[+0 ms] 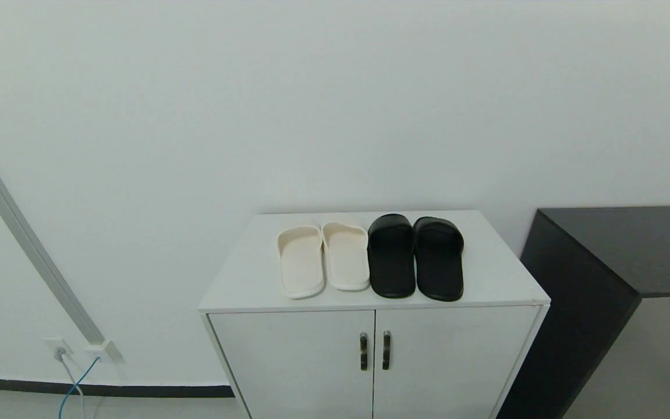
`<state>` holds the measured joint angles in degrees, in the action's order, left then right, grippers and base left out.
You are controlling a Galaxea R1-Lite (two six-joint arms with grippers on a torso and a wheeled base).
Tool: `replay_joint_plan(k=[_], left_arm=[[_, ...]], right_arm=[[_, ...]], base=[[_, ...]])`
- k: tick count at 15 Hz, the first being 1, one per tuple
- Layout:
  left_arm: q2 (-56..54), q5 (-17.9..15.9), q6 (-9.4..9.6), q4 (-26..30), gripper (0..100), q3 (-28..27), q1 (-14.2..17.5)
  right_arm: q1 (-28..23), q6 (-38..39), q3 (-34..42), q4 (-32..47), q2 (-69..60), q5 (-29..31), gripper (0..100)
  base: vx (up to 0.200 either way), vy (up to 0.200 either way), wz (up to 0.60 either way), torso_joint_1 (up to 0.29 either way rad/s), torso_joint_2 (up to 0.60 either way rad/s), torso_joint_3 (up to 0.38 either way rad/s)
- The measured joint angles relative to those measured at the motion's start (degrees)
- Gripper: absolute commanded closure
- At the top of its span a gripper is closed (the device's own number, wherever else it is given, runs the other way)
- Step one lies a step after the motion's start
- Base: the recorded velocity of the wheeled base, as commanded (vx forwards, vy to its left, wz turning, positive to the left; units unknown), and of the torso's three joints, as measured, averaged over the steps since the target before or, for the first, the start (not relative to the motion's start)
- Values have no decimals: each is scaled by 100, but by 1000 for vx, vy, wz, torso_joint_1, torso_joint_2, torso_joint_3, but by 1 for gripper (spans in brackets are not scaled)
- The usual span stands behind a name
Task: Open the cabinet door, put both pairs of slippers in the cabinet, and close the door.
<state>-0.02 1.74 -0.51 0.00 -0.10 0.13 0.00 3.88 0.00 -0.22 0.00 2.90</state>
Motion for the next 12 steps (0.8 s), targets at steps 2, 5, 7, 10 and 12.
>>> replay_joint_plan(k=[2,5,7,10,12], left_arm=[[0,-7,0,0,100,0,0],[0,-7,67,5,100,0,0],[0,-9,69,7,100,0,0],[0,-5,65,7,100,0,2],[0,-2,62,10,100,0,2]], right_arm=[[0,-18,-2,4,0,0,0],[0,-233,-52,1,5,-252,0],[7,-158,-518,191,105,-432,0],[7,-172,-895,467,691,-947,0],[10,-169,-980,249,1314,-1242,0]], base=[[0,0,0,0,0,0],[0,0,0,0,0,0],[0,0,0,0,0,0],[0,0,0,0,0,0],[0,0,0,0,0,0]])
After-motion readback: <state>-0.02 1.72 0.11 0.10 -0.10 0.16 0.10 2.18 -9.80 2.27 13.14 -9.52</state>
